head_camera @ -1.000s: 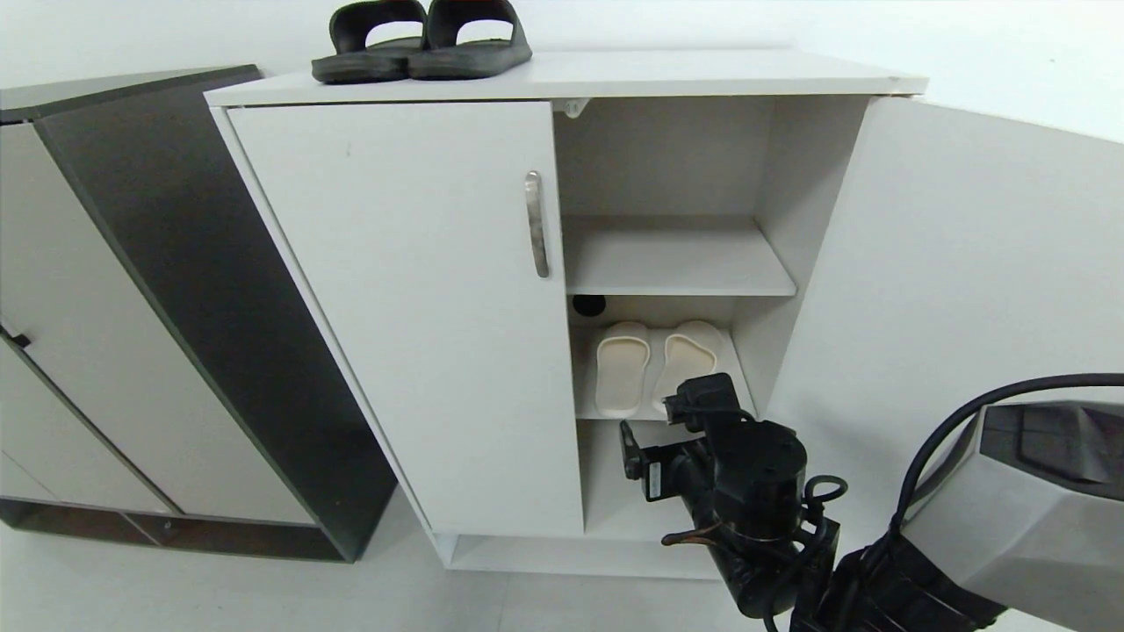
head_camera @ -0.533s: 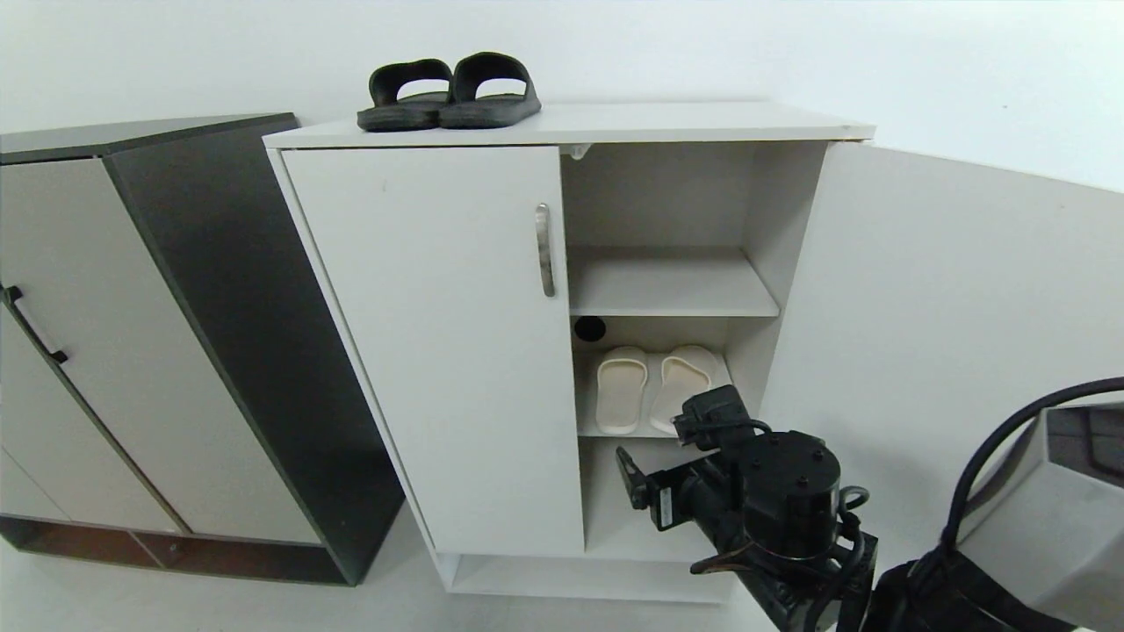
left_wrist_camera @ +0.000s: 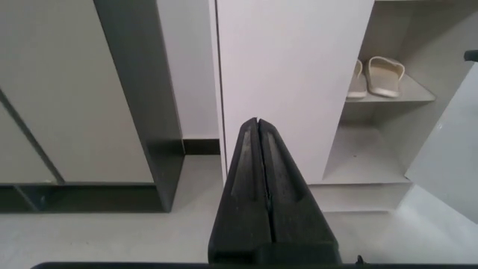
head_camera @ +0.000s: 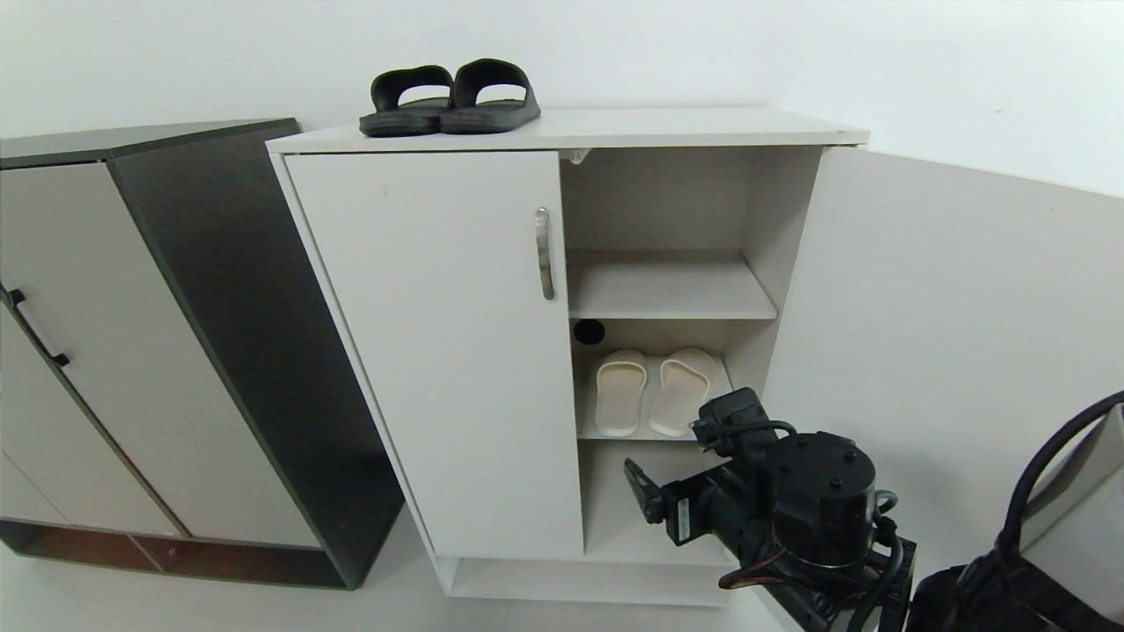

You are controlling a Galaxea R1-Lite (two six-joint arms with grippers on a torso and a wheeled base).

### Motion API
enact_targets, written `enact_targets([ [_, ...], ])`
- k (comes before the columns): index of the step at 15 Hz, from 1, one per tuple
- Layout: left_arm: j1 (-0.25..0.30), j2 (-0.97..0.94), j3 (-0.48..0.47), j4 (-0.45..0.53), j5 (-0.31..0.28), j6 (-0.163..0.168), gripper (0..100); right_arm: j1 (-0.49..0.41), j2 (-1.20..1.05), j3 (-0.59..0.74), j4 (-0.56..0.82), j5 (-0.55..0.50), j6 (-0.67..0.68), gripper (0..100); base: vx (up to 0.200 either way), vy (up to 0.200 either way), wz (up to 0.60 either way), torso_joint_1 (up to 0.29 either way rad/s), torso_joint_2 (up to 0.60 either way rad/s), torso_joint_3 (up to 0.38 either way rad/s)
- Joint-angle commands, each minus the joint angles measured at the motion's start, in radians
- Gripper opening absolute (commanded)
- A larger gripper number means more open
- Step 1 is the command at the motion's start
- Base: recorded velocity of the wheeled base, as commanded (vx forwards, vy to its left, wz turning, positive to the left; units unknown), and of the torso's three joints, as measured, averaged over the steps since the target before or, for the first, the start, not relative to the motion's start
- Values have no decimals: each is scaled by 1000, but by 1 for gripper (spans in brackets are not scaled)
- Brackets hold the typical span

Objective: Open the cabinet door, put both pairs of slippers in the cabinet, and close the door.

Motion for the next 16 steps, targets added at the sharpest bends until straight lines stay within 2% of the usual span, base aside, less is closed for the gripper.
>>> enact_targets([
  [1, 0, 1, 0, 0, -1, 1, 0, 2, 2, 2, -1, 0, 0, 100, 0, 200, 0, 7, -2, 17],
  [12, 0, 1, 0, 0, -2, 1, 0, 5, 12, 34, -1, 0, -11, 100, 0, 200, 0, 2, 2, 3],
  [16, 0, 1, 0, 0, -1, 0, 0, 5, 51, 52, -71, 11, -18, 100, 0, 200, 0, 2, 4, 1],
])
